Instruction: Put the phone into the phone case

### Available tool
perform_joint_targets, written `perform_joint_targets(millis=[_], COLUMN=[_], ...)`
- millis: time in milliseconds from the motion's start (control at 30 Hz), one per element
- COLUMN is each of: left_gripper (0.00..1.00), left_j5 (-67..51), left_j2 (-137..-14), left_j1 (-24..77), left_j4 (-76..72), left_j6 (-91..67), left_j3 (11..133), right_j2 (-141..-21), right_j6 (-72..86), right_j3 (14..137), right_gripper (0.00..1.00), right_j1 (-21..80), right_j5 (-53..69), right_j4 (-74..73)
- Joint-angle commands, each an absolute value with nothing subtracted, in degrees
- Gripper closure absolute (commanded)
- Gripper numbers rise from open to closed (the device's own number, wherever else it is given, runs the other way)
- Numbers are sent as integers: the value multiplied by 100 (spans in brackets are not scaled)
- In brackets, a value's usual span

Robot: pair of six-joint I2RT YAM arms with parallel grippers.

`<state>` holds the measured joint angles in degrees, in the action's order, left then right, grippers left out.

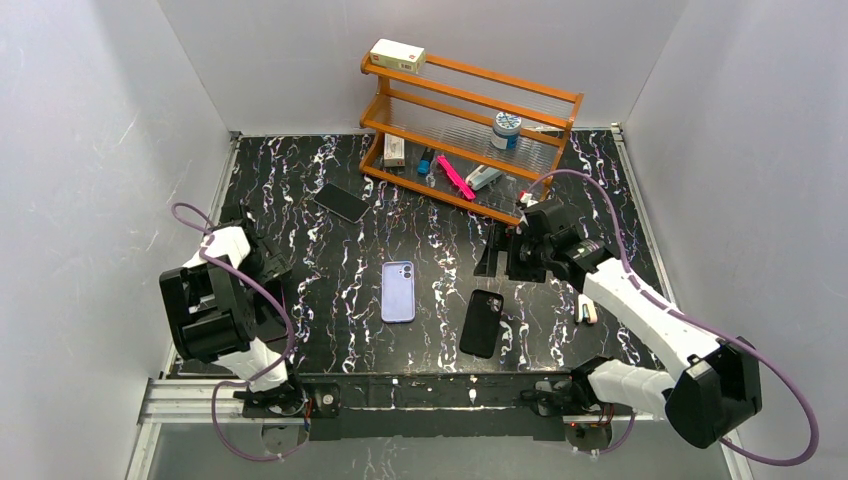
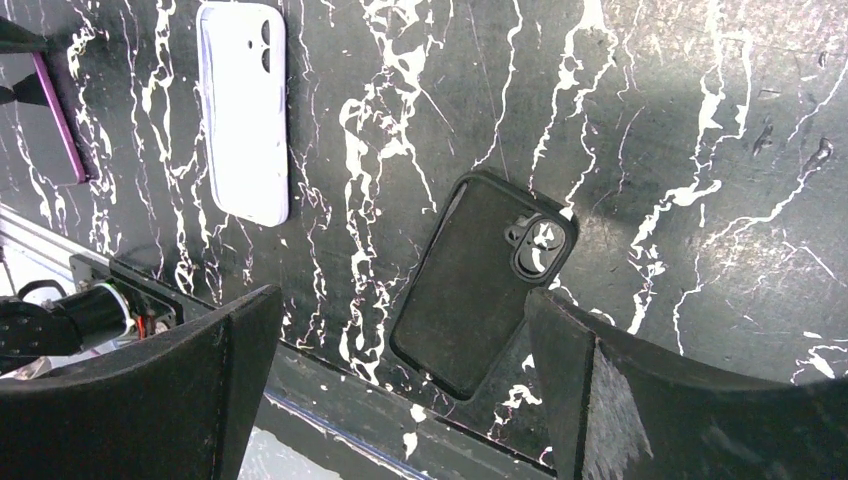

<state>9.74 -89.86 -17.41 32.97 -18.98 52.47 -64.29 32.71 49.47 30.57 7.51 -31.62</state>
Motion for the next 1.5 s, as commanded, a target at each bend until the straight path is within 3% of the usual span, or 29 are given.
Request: perform_joint_targets(millis=[0,267,600,933,1200,1467], left_gripper=[2,2,22,30,32,33], left_j5=[690,228,-461,-1044,-1633,-2072], left_j2=[-9144,-9124,-9153,-8968,-8394,-8276], left_j1=[-1758,-1758,-1628,-936,-606,-597], left_j4=[3375,3325,3384,3516,3194,2971], left_j6=[-1775,-1818,-2001,-2528,-3393,-3479], left_j3=[5086,5019,4986,4670,4178,3872], right_j2=[-6578,-6782,-6610,-6372,-6455,-7455], right_j6=[3200,3260,3464,4133,4846,5431], right_j3=[5319,5490,5368,4875,4577,4835], right_gripper=[1,2,2,6,19,40], right_j1=[3067,3065,3067,3067,3347,4758], right_j5=[937,1109,1137,1773,2316,1776], right_j4=[-3208,-3190,-3116,-2332,-1273,-249])
